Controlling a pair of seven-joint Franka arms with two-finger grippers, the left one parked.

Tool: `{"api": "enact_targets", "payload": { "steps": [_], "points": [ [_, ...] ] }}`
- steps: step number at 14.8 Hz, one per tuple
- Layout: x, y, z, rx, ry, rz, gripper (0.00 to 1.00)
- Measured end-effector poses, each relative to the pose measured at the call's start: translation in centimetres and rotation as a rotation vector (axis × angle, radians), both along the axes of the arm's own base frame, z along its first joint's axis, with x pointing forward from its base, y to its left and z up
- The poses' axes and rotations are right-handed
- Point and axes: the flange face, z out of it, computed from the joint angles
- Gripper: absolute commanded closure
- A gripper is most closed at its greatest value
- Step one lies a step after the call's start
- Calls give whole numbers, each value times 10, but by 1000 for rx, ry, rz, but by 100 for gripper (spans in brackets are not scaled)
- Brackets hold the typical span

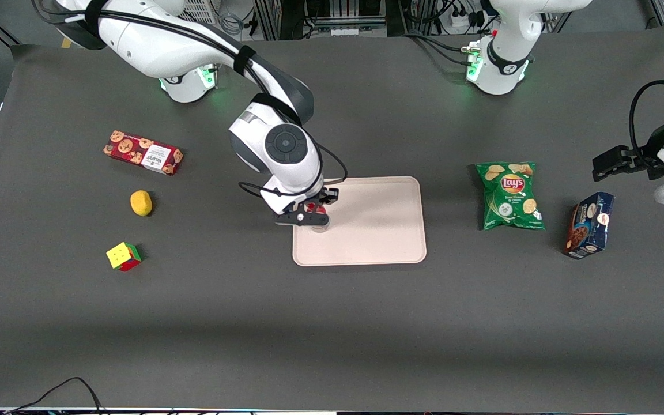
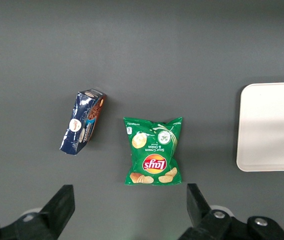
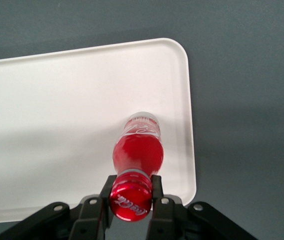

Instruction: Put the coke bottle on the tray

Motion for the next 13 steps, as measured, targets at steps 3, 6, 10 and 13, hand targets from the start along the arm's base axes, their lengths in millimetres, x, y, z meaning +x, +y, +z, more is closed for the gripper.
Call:
{"api": "enact_targets", "payload": {
  "steps": [3,6,10,13],
  "points": [
    [0,-1,0,0,1,-1,100],
    [0,-1,0,0,1,-2,42],
    [1,-2,-1,-1,1,-5,0],
    [4,-5,0,0,-1,-19,0]
  ]
}}
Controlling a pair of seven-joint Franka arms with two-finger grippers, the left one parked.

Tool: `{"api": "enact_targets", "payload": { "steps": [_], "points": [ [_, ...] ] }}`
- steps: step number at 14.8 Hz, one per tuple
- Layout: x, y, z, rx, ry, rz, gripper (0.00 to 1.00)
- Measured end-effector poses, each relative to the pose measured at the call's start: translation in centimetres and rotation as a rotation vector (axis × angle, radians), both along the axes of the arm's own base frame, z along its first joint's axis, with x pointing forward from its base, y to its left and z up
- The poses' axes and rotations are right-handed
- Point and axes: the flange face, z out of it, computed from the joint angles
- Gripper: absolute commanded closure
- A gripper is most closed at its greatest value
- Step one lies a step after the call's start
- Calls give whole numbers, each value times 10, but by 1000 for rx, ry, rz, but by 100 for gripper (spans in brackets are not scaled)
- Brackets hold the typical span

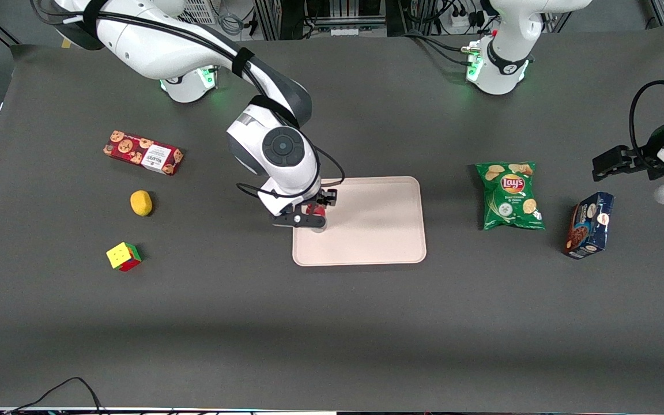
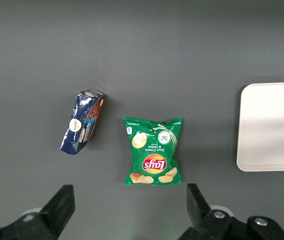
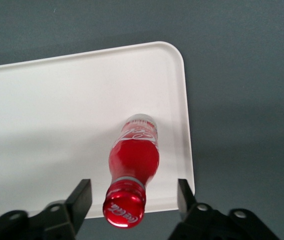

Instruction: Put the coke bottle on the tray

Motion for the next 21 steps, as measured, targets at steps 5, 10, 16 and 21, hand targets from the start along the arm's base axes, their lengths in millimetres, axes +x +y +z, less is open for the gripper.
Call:
{"api": "enact_targets", "payload": {
  "steps": [5,10,16,21],
  "points": [
    [27,-33,55,57,-37,-108,0],
    [38,-137,181,52,-30,-107,0],
    [20,-293,272,30,-63,27,0],
    [-28,-392,289,26,-124,49,0]
  ]
}}
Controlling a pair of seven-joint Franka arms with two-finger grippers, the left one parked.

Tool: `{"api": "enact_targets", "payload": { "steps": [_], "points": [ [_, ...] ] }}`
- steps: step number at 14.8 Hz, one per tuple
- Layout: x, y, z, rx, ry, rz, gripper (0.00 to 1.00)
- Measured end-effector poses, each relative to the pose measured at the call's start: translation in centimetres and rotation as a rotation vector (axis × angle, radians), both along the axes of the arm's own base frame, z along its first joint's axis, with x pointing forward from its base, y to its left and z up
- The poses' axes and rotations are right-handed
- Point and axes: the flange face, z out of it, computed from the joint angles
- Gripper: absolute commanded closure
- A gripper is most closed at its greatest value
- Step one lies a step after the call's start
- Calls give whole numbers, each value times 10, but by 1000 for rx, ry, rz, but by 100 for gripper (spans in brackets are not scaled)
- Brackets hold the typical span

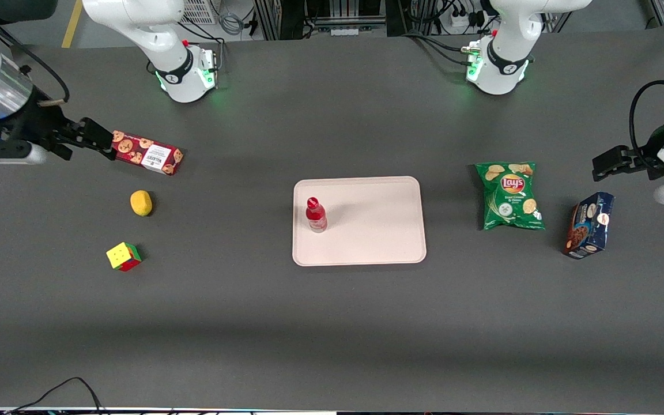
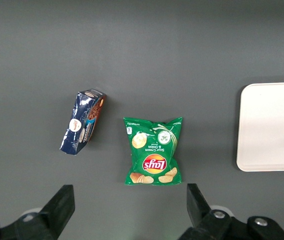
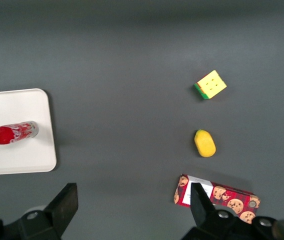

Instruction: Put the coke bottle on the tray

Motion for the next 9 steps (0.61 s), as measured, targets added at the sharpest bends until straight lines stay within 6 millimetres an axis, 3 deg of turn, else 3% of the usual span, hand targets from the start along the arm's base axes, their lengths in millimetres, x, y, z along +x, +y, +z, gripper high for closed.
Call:
{"api": "enact_targets", "payload": {
  "steps": [3,6,9],
  "points": [
    [-10,-19,-14,-1,-21,1,0],
    [-10,-17,-30,-14,-7,12,0],
    [-10,-15,-31,-17,-4,17,0]
  ]
}}
